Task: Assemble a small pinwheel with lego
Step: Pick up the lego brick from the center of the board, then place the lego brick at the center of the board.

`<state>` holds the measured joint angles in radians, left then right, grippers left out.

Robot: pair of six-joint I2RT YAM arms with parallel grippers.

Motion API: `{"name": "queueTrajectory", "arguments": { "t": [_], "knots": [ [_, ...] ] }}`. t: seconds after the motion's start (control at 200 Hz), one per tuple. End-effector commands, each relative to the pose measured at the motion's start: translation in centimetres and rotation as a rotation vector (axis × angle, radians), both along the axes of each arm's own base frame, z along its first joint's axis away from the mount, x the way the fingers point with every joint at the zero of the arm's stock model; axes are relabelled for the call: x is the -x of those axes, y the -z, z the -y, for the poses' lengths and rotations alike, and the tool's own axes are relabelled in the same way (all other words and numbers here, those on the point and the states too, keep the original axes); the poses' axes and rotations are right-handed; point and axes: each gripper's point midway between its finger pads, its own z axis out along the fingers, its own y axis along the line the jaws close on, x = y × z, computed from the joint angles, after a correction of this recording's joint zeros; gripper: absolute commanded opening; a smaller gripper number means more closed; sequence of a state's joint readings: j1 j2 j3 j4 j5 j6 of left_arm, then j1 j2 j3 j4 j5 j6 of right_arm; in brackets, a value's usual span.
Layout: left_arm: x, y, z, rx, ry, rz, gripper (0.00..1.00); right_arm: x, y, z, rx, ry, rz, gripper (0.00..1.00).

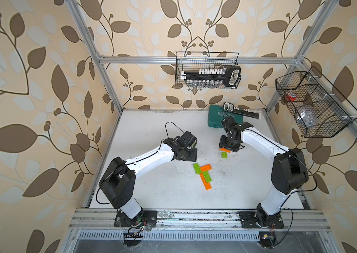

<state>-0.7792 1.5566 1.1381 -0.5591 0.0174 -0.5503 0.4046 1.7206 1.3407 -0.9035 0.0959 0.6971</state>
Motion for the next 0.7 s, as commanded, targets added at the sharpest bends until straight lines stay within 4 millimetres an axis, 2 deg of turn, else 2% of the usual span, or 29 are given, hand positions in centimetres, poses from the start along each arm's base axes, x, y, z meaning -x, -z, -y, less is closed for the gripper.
{"name": "queueTrajectory", "arguments": {
  "t": [0.0, 0.06, 0.15, 0.235, 0.425, 0.525, 0.695],
  "knots": [
    [2.9, -0.3, -1.0, 0.057, -0.051, -0.031, 0.66, 3.5, -0.2, -1.3, 0.042, -0.032, -0.025, 0.53],
    [3.7, -0.5, -1.8, 0.095, -0.078, -0.025, 0.67, 5.0, -0.5, -3.0, 0.053, -0.071, -0.017, 0.53],
    [4.5, -0.4, -4.1, 0.054, -0.132, -0.019, 0.68, 7.3, -0.5, -6.2, 0.055, -0.134, -0.023, 0.53],
    [4.9, -0.5, -6.1, 0.075, -0.181, -0.023, 0.68, 9.9, -0.2, -10.1, 0.039, -0.206, -0.042, 0.53],
    [5.3, -0.4, -10.8, 0.202, -0.318, -0.073, 0.68, 13.6, 1.7, -16.8, -0.011, -0.334, -0.092, 0.52],
    [5.9, -0.1, -12.1, 0.283, -0.37, -0.104, 0.67, 14.7, 3.0, -18.9, -0.017, -0.388, -0.119, 0.52],
    [6.6, 1.1, -12.9, 0.376, -0.441, -0.157, 0.67, 15.5, 5.7, -20.5, -0.021, -0.435, -0.165, 0.53]
  ]
}}
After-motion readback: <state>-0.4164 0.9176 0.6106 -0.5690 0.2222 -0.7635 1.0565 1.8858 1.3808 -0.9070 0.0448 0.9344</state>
